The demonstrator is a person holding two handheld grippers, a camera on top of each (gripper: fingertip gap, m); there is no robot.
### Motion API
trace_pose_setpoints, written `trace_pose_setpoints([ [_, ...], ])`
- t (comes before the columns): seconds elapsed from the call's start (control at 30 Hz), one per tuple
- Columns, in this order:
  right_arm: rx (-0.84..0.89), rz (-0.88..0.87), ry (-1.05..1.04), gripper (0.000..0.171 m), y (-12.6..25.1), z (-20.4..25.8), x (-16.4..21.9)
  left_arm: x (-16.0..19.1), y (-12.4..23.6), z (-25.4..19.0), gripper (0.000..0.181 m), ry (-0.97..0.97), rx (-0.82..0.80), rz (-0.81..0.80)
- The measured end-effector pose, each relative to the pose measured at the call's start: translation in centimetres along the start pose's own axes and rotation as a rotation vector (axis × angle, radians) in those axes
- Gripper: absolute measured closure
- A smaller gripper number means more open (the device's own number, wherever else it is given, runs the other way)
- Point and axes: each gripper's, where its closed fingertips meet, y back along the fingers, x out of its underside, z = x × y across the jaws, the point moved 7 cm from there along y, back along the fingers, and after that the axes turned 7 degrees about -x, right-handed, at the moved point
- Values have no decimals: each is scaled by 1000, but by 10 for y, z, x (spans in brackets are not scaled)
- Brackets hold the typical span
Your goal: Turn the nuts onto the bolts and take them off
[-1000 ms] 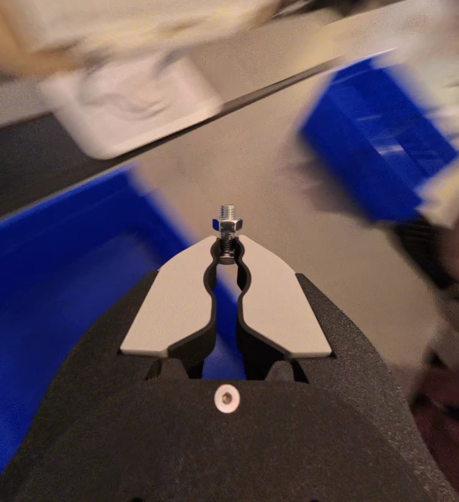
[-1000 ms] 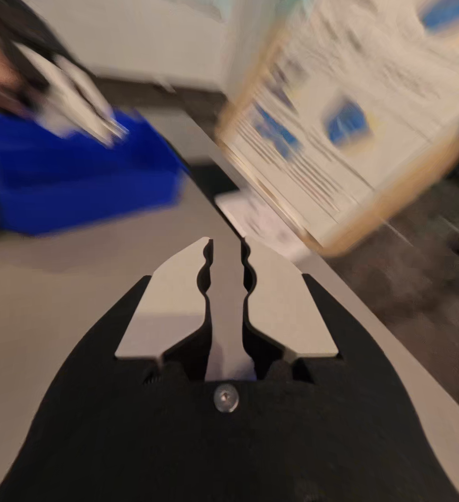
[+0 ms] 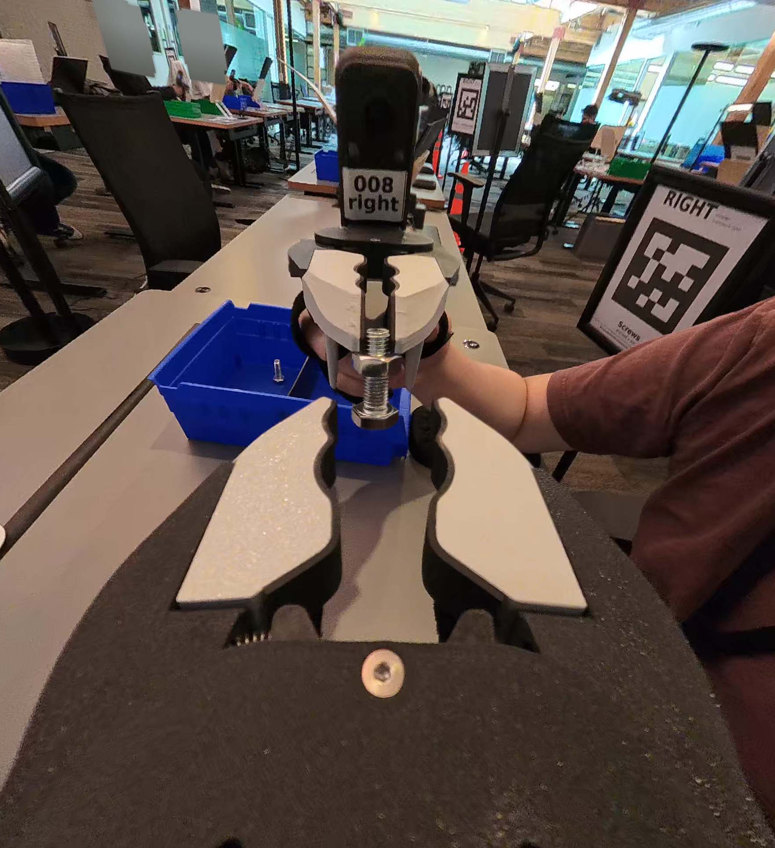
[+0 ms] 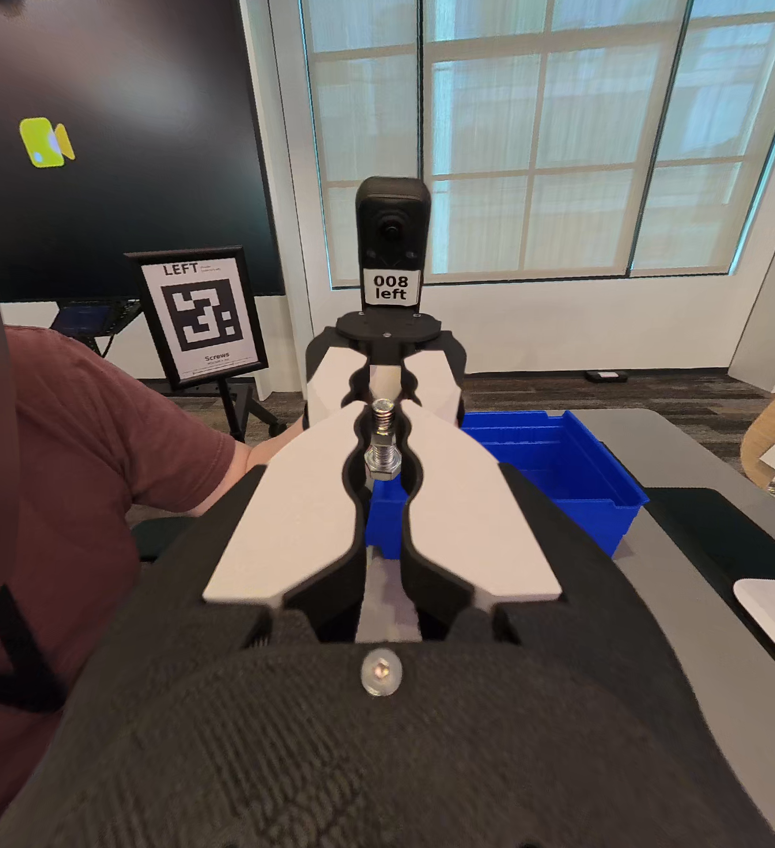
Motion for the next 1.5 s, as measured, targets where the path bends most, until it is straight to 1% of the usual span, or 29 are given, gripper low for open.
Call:
trace_pose_setpoints([
  [0.1,-25,20,30,161,-2,4,1,5,-9,-3,140,-23,-13,49],
  [0.27,-117,32,52,161,-4,12,2,12,-17,-9,149,-23,65,78],
  [0.4,-146,47,79,161,-6,15,4,15,-22,-15,153,-33,122,107],
  [0.5,-154,48,84,161,-7,16,5,17,-24,-18,157,-53,129,124],
  [0.57,-154,41,82,161,-6,15,4,17,-25,-19,165,-53,134,120],
  [0.63,-155,31,76,161,-5,14,4,16,-25,-18,166,-52,131,111],
  [0.77,-159,7,48,161,-4,11,4,14,-25,-17,166,-95,70,102],
  [0.8,-147,-3,47,159,-3,10,3,13,-25,-16,166,-91,55,98],
  [0.87,-84,-41,59,134,0,7,-2,11,-24,-14,166,-70,35,86],
  [0.9,-47,-60,68,128,3,6,-6,10,-24,-11,166,-57,7,75],
  [1.0,48,-47,101,125,5,4,-9,7,-24,-6,166,-32,-62,38],
  [1.07,31,-30,87,125,0,6,-6,7,-25,-6,166,-23,-82,21],
  [1.17,35,-22,57,127,-2,2,-2,6,-29,-10,166,-26,-47,-2],
  [1.23,-8,-43,34,125,5,-1,-3,4,-28,-14,167,-18,-8,-26],
  [1.27,-24,-63,7,132,9,-3,-4,3,-27,-16,167,-4,22,-47],
  [1.33,-43,-93,-40,135,14,-5,-7,-1,-24,-19,167,38,91,-80],
  [1.37,-61,-94,-46,134,12,-2,-8,-2,-23,-18,167,46,80,-81],
  [1.43,-87,-50,-12,131,0,9,-6,1,-25,-16,167,23,48,-54],
  [1.5,-54,-13,51,131,-9,16,-5,3,-29,-18,167,26,66,-48],
])
